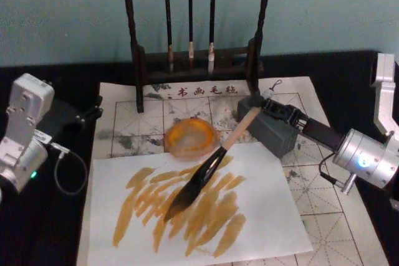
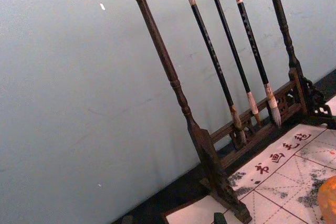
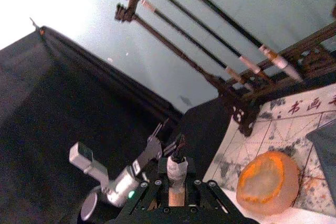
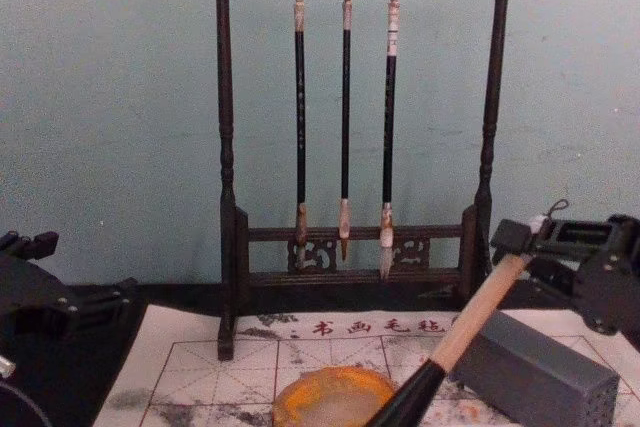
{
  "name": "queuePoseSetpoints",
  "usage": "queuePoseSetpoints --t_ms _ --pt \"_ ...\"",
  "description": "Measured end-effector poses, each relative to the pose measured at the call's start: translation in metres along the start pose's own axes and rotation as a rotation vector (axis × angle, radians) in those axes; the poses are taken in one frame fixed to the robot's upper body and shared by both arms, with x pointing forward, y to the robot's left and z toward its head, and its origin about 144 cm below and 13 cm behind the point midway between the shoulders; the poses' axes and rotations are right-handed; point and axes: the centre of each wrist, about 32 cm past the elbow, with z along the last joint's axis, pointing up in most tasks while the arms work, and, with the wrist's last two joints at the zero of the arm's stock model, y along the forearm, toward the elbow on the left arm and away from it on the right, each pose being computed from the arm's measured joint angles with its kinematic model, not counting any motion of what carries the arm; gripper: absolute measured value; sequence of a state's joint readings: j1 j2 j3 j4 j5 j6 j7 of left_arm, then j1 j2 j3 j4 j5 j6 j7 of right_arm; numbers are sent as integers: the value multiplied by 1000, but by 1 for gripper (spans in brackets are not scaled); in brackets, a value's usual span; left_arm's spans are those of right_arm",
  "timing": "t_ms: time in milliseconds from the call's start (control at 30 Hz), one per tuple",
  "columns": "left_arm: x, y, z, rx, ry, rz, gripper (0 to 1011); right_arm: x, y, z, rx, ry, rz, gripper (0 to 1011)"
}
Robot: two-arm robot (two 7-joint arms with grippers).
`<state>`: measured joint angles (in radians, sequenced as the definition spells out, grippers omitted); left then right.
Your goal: Pick up the brush from the inkstone, write on the paper, then place the brush back to its original position.
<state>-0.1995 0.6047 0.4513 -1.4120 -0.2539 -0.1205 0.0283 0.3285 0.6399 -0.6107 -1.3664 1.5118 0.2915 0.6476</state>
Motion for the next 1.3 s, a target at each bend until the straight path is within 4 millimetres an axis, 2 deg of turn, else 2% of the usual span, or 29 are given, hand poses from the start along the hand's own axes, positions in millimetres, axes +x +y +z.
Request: queuePoseSetpoints --t_ms 433,1300 --pt "0 0 0 0 0 0 1001 -1 1 -3 -108 -64 32 188" --pt "0 0 0 0 0 0 1001 -5 14 -10 -145 -160 57 188"
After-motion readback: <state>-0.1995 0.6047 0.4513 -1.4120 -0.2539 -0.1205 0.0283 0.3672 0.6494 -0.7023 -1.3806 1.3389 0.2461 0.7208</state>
